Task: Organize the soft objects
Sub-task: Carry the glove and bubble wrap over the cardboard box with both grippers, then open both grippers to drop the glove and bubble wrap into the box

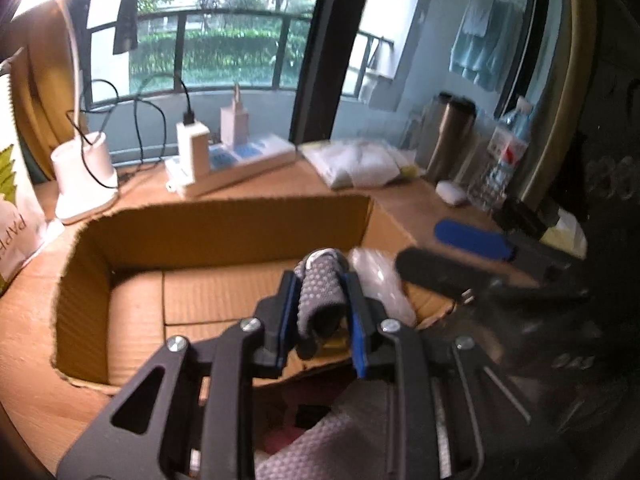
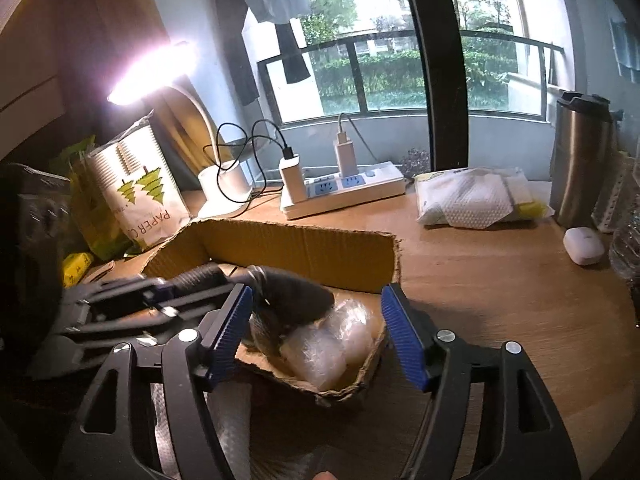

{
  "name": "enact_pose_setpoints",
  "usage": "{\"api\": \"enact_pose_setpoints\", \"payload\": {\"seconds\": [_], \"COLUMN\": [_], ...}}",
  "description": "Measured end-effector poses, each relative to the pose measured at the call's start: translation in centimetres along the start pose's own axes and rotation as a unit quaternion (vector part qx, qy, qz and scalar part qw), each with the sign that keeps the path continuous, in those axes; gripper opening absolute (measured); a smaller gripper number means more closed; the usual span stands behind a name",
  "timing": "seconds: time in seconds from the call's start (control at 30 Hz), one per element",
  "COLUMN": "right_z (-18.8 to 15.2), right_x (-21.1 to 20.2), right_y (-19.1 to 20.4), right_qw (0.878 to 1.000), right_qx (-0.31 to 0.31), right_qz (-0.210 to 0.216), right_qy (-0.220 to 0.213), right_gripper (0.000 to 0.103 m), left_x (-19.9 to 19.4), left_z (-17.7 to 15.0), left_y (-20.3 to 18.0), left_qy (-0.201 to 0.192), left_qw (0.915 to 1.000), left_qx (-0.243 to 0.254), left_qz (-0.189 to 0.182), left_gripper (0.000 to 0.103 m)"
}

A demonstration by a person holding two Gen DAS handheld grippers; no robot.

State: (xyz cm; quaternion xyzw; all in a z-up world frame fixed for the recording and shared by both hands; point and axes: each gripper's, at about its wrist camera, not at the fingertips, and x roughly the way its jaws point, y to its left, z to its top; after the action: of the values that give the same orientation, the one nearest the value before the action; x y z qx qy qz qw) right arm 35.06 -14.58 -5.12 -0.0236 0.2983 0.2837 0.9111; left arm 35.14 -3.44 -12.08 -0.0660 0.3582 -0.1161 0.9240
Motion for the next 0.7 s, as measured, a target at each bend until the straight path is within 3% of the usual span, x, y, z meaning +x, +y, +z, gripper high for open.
{"api": "enact_pose_setpoints", "payload": {"seconds": [0.3,0.43,0.53,0.57,0.7], "right_z": [-0.4,-0.7,-0.9,-0.9,-1.3], "right_x": [-2.0,-3.0,-3.8,-4.1,-5.2], "right_y": [-1.7,-2.3,-2.6,-2.7,-2.8], "right_qw": [0.999,0.999,0.998,0.997,0.996], "right_qx": [0.016,0.023,0.029,0.031,0.038], "right_qz": [-0.028,-0.041,-0.052,-0.056,-0.068], "right_qy": [-0.017,-0.023,-0.028,-0.03,-0.036], "right_gripper": [0.07,0.07,0.07,0.07,0.071], "left_x": [2.2,1.6,0.3,0.0,-1.5], "left_z": [-0.4,-0.1,0.0,0.1,0.1], "left_y": [-2.2,-2.6,-3.0,-2.9,-3.0], "left_qy": [0.056,0.054,0.04,0.037,0.024], "left_qw": [0.9978,0.9977,0.998,0.9982,0.9986], "left_qx": [0.035,0.039,0.047,0.047,0.046], "left_qz": [-0.008,-0.011,-0.009,-0.011,-0.007], "left_gripper": [0.026,0.036,0.059,0.062,0.063]}}
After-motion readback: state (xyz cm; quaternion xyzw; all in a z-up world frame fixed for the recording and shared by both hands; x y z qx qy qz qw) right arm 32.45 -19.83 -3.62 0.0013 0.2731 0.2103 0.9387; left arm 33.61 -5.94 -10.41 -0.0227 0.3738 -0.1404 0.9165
